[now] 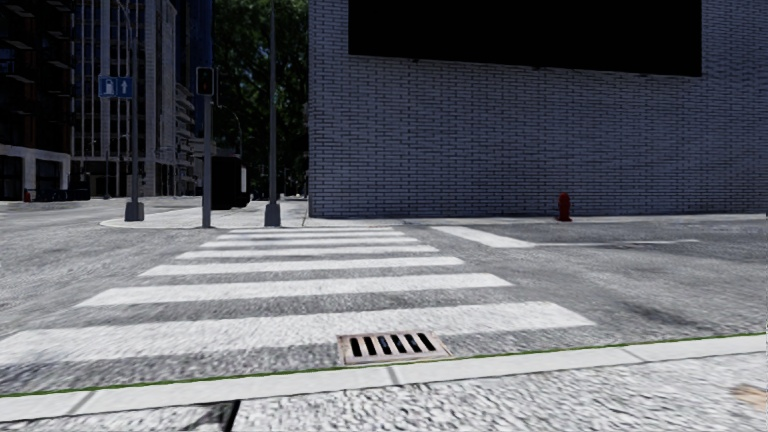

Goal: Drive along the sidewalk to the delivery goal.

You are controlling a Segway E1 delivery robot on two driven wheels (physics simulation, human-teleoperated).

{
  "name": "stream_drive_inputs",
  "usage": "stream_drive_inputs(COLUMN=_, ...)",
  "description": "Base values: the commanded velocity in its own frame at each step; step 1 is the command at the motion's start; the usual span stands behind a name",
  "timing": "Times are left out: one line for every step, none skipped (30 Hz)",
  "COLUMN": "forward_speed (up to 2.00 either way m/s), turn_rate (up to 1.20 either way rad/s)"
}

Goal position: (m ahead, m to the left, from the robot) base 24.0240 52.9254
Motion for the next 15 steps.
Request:
stream_drive_inputs(forward_speed=2.00, turn_rate=0.38)
stream_drive_inputs(forward_speed=2.00, turn_rate=0.38)
stream_drive_inputs(forward_speed=2.00, turn_rate=0.38)
stream_drive_inputs(forward_speed=2.00, turn_rate=0.38)
stream_drive_inputs(forward_speed=2.00, turn_rate=0.38)
stream_drive_inputs(forward_speed=2.00, turn_rate=0.38)
stream_drive_inputs(forward_speed=2.00, turn_rate=0.38)
stream_drive_inputs(forward_speed=2.00, turn_rate=0.38)
stream_drive_inputs(forward_speed=2.00, turn_rate=0.38)
stream_drive_inputs(forward_speed=2.00, turn_rate=0.38)
stream_drive_inputs(forward_speed=2.00, turn_rate=0.38)
stream_drive_inputs(forward_speed=2.00, turn_rate=0.38)
stream_drive_inputs(forward_speed=2.00, turn_rate=0.38)
stream_drive_inputs(forward_speed=2.00, turn_rate=0.38)
stream_drive_inputs(forward_speed=2.00, turn_rate=0.38)
